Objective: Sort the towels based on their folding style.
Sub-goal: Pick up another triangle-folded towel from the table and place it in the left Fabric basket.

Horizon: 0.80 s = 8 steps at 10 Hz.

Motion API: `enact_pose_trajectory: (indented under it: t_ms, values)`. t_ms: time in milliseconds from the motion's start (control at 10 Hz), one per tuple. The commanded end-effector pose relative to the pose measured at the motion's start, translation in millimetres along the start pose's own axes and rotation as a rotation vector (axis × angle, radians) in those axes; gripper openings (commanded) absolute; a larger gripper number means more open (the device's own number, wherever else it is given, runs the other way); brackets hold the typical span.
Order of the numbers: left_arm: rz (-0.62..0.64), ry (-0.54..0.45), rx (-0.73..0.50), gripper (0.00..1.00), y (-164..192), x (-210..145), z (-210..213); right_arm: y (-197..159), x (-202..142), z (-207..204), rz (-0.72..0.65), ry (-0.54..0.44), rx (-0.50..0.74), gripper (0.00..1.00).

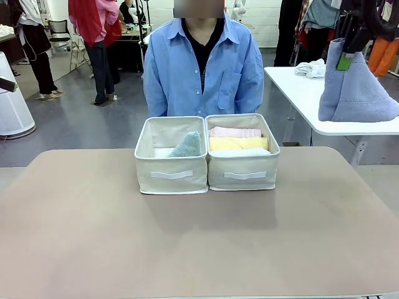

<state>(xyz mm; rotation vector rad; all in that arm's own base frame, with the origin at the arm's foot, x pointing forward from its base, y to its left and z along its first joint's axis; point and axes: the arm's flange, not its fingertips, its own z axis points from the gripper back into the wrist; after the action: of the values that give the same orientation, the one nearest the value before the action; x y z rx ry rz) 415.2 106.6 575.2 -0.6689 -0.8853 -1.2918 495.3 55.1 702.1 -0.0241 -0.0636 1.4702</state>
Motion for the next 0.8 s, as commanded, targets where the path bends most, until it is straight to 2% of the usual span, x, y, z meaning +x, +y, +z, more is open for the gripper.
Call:
enact_pose_trajectory:
  t_ms: [0,100,200,600,700]
  values:
    - [-0.004,-0.004,0.002,1.00,-0.6,0.6,1.5,2.7,-2.0,3.1,0.006,0.002,-0.001,0.00]
    - [-0.004,-0.004,0.002,1.00,-0.6,0.6,1.5,2.7,-2.0,3.1,0.006,0.002,-0.001,0.00]
    - [-0.004,-0.004,0.002,1.00,-0.6,0.6,1.5,0.2,0.8,0.1,0.002,0.000,0.000,0.18]
    - [-0.004,-0.004,0.002,1.00,-0.6,0.6,1.5,-26.7,162.5,-3.9,-0.073,-0.151,-0.029,0.18]
    - [-0.004,-0.004,0.002,1.00,-0.6,0.6,1.5,-30.6,187.6,-5.4,-0.074,-0.190,-0.041,0.18]
